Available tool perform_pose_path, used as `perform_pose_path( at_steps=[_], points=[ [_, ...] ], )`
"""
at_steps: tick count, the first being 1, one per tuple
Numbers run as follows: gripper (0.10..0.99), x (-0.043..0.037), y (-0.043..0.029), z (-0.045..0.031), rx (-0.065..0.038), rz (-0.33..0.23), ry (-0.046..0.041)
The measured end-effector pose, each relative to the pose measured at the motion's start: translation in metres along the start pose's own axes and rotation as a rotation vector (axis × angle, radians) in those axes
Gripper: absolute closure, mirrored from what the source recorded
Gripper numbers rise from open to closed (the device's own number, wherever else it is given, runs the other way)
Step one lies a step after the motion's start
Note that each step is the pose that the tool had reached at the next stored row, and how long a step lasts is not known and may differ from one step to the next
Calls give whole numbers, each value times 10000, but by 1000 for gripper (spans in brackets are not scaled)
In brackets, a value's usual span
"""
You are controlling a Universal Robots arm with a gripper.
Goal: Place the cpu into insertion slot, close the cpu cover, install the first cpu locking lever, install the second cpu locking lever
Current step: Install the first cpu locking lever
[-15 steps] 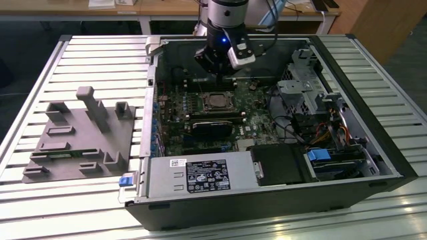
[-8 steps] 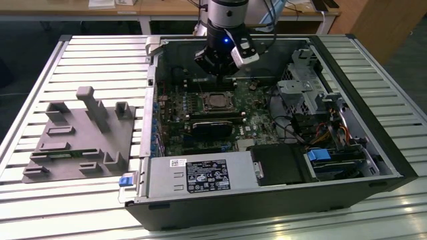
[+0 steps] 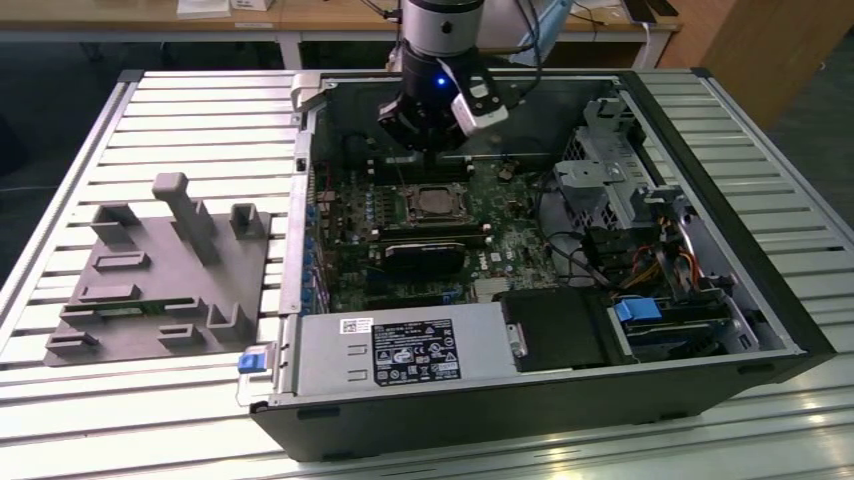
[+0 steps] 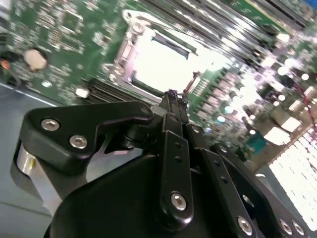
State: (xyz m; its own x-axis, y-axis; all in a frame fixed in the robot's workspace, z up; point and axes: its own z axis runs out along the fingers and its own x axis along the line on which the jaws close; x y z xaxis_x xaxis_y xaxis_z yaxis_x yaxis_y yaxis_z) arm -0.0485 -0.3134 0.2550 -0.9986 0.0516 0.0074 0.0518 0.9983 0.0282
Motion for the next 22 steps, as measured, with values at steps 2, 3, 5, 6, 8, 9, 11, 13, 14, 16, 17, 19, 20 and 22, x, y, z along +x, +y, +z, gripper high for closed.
perform_pose_path(
  at_steps=[2,3,5,6,8,9,11,13,14,16,17,19,20,22],
  points=[
    [980,86,-4,1,0,1,-18],
    [980,115,-6,2,0,0,-23],
    [980,176,-9,5,-4,1,-37],
    [980,211,-11,6,-5,0,-49],
    [980,286,-14,8,-7,0,-89],
    [980,322,-16,9,-8,-3,-114],
    [980,381,-18,9,-10,-2,-157],
    [980,417,-12,10,-12,-5,-179],
    [980,431,-5,11,-13,-5,-185],
    [980,463,11,11,-12,-6,-193],
    [980,478,22,11,-13,-6,-197],
    [980,509,41,12,-12,-11,-202],
    [980,525,50,13,-13,-12,-205],
    [980,554,68,14,-13,-14,-209]
  ],
)
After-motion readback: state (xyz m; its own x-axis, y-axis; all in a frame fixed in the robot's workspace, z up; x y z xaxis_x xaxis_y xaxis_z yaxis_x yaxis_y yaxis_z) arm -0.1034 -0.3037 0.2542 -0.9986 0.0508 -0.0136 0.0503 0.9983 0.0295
